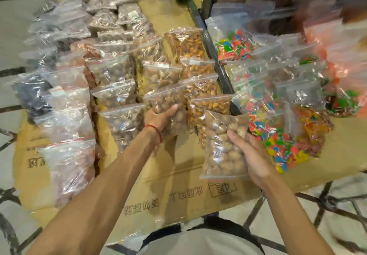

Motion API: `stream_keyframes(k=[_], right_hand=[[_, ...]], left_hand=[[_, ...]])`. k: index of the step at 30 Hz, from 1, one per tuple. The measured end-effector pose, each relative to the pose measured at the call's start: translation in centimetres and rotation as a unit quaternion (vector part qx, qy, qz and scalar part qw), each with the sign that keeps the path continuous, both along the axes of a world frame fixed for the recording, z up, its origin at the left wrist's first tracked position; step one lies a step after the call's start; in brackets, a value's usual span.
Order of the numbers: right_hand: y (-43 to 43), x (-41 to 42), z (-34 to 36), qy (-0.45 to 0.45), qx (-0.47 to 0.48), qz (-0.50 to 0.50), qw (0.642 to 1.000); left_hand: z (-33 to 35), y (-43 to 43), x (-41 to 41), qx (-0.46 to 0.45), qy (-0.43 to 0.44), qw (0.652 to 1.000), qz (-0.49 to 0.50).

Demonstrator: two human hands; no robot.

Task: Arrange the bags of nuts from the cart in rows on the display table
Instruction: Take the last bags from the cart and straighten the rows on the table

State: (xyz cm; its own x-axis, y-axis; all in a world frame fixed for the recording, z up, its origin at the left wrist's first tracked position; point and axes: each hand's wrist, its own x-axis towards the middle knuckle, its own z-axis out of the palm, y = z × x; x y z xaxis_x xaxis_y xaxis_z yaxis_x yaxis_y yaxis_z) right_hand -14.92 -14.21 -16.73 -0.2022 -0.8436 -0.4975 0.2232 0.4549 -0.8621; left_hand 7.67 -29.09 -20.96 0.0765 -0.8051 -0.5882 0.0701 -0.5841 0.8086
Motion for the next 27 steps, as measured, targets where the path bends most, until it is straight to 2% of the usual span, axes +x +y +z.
stream_keyframes(k=[4, 8, 10, 14, 20, 27], right_hand=[[0.4, 0.3, -0.1, 0.01, -0.003, -0.018, 1.0], [1.0, 0.6, -0.6, 0.004, -0.004, -0.025, 1.0], [1.3, 0.8, -0.6, -0.007, -0.002, -0.029, 1.0], [1.4, 0.7, -0.6, -0.022, -0.003, -0.02, 1.0], [1.6, -0.2, -0.9, -0.025, 0.008, 0.0, 1.0], [1.7, -1.0, -1.5, -0.028, 0.02, 0.006, 0.999]], left_hand=[[-1.4, -1.4, 0.3, -0.016, -0.006, 1.0, 0.026], [-2.3, -1.2, -0.3, -0.036, -0.119, 0.99, 0.059], [-2.7, -1.1, -0.5, -0.037, -0.146, 0.986, 0.065], [-3.0, -1.0, -0.5, -0.036, -0.04, 0.993, 0.108], [-2.5, -1.0, -0.7, -0.041, 0.039, 0.992, 0.117], [-2.2, -1.4, -0.5, -0.016, 0.025, 0.994, 0.104]])
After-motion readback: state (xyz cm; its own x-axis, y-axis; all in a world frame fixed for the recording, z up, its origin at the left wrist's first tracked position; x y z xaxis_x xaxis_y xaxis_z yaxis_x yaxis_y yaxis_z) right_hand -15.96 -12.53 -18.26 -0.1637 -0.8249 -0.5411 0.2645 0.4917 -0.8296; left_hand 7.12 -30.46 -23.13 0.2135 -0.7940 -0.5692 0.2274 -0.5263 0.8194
